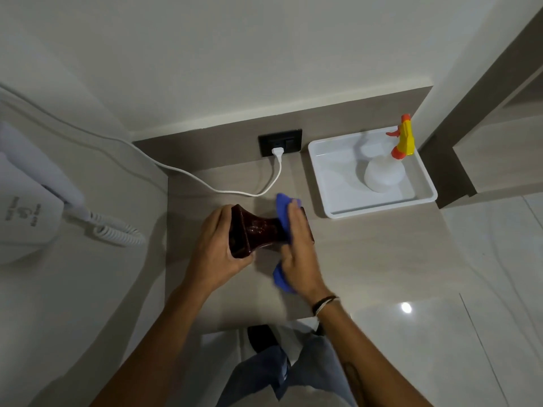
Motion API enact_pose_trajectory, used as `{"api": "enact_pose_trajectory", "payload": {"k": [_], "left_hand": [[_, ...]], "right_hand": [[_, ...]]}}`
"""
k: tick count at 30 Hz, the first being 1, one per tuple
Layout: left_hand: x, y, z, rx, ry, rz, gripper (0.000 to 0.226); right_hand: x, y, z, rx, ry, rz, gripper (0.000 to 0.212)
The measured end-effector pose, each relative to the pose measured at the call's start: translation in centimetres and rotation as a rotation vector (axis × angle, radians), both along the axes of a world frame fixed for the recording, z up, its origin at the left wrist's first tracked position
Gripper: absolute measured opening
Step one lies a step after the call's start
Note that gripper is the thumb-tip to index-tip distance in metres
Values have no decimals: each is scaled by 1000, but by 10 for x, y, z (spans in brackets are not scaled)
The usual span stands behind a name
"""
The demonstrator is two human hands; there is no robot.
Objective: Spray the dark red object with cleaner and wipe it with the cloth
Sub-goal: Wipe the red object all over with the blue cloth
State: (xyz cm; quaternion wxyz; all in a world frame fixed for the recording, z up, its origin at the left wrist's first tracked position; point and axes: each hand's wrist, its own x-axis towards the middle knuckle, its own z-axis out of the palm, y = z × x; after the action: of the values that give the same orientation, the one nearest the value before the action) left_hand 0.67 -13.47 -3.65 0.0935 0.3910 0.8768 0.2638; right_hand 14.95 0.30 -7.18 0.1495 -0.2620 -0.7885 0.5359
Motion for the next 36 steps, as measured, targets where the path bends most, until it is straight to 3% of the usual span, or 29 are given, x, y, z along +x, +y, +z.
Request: {"api": "enact_pose_trajectory", "payload": {"k": [4, 7, 10, 12, 16, 18, 21, 23, 27, 29, 32, 34, 36], "left_hand": [[-4, 2, 0, 12, -20, -25, 86], [-7, -4, -2, -28, -32, 51, 95], [-4, -2, 1, -15, -53, 66, 100], [-4, 2, 0, 4, -60, 60, 99], [-9, -1, -1, 3, -89, 44, 84], [-8, -9, -3, 1, -68, 77, 89], [-7, -13, -5, -3, -56, 91, 100], [-8, -9, -5, 10, -58, 94, 98], [-9, -11, -4, 26, -81, 64, 88], [-10, -14, -4, -5, -80, 79, 92], [-10, -13, -2, 32, -133, 120, 89], [-11, -9, 1, 95, -267, 207, 78], [-15, -4, 0, 125, -422, 303, 70]], "right_hand": [[-9, -36, 5, 160, 86, 319, 106], [0, 1, -13, 297, -122, 261, 102], [3, 26, -16, 272, -302, 148, 88], [-11, 8, -5, 259, -184, 207, 88], [-20, -33, 4, 270, 55, 367, 111], [-10, -11, -7, 354, -12, 366, 111], [6, 28, -18, 360, -288, 248, 94], [1, 18, -12, 302, -246, 265, 95], [-7, -34, -6, 361, 13, 396, 118], [-2, -16, -12, 405, -31, 350, 111], [20, 28, -23, 157, -176, 21, 79], [31, 47, -26, -18, -138, -162, 77], [34, 52, -26, -193, -125, -185, 74]]}}
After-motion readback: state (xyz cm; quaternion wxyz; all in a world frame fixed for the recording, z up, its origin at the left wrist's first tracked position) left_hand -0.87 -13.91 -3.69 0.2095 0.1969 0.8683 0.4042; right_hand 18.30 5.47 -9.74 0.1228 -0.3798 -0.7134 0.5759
